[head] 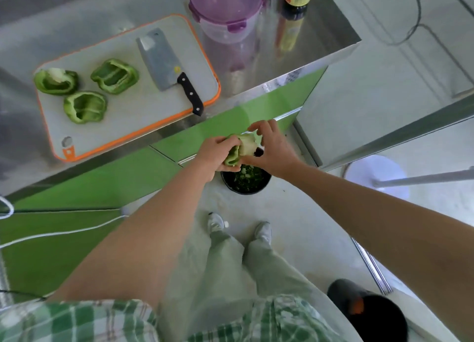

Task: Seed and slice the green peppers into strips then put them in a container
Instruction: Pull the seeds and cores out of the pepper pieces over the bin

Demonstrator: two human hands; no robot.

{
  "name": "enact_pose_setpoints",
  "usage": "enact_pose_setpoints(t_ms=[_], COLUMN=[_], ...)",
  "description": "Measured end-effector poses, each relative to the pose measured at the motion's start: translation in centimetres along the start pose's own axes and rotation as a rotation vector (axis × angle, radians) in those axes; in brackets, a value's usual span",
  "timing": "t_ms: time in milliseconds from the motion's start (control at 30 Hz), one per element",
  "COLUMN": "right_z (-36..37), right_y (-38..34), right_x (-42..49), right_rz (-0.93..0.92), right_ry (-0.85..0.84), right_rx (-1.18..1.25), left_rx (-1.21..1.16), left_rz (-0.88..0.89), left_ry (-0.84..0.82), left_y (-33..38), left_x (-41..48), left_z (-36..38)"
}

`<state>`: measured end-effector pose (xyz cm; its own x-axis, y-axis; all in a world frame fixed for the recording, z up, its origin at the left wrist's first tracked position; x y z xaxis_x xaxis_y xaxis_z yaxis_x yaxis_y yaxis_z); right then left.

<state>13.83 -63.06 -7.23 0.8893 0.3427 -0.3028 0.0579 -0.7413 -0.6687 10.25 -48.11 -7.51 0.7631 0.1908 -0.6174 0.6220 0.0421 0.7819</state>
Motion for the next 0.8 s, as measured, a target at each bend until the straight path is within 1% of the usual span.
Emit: enact_pose_setpoints(t_ms=[67,133,200,300,433,600,667,800], right_z=[0.6,1.5,2.4,3.5,4.9,6.4,7.1,8.6], right_y=[0.3,0.5,0.9,1.8,2.4,2.6,3.4,5.4], right_x=[-0.1,-0.1,0.2,0.8,1.5,2.2,2.4,2.3], right_rz=[-0.059,-0.091,-0.033,0.053,0.089,0.051,0.082,0.194], right_ry=[0.058,0.035,-0.006,-0.051,-0.09,-0.124,-0.114,-0.058], right_rx=[-0.133,-0.228,-0.249,-0.238,-0.227,-0.342,-0.321,-0.179], left_rx=[0.005,0.034,0.067,0.093,0.088,0.077,0.069,0.057], left_rz=[-0.041,-0.068,-0.08,-0.103,-0.147,-0.218,-0.224,-0.242], left_ry=[-0.015,-0.045,-0.063,-0.047,-0.036,-0.027,-0.032,-0.039], left_y=[-1.0,-1.9,-2.7,-4.0,-5.6,-7.3,-7.9,-8.9], left_x=[0.6,1.1,1.6,2.2,3.4,4.7,5.3,6.1], left_z=[0.3,0.8,1.0,0.7,0.5,0.9,1.0,1.0])
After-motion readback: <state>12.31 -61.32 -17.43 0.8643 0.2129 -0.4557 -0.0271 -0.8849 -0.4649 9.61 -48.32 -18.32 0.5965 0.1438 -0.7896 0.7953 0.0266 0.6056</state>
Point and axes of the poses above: each hand's wrist, its own x-axis towards the middle knuckle, its own z-axis out of the palm, y = z × x, the point moved 3 cm from there along x, towards the middle knuckle, and after that the axes turned 10 degrees about z, right-handed, at the moved point
